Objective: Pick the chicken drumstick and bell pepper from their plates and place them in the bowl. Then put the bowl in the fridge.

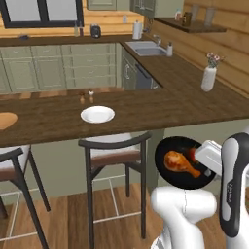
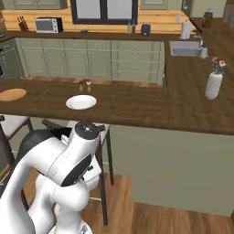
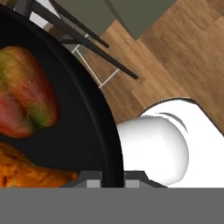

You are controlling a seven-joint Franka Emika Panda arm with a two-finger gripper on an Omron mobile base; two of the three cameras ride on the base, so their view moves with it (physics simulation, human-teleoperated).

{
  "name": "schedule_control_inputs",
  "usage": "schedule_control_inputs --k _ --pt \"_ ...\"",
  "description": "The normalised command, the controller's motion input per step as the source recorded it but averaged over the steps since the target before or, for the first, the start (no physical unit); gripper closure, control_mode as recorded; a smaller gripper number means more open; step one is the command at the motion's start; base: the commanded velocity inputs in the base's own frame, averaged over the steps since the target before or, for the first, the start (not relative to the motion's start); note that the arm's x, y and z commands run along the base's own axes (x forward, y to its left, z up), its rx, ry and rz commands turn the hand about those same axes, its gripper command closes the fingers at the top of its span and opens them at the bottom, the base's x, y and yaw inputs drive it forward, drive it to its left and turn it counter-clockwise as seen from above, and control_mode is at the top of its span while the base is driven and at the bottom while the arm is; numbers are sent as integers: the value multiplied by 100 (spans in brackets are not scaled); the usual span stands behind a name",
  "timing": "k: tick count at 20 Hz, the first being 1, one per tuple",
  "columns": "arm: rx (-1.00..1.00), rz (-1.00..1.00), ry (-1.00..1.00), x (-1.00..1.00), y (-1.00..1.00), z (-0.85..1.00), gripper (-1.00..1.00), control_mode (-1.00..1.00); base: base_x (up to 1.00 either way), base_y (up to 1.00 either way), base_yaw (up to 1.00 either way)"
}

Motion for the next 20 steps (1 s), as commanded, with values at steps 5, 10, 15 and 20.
schedule_control_inputs --k 5,10,15,20 --pt "0 0 0 0 0 0 100 100 -66 7 3" --pt "0 0 0 0 0 0 100 100 -14 0 40" --pt "0 0 0 0 0 0 100 100 -3 0 81" --pt "0 0 0 0 0 0 100 100 -9 0 83"
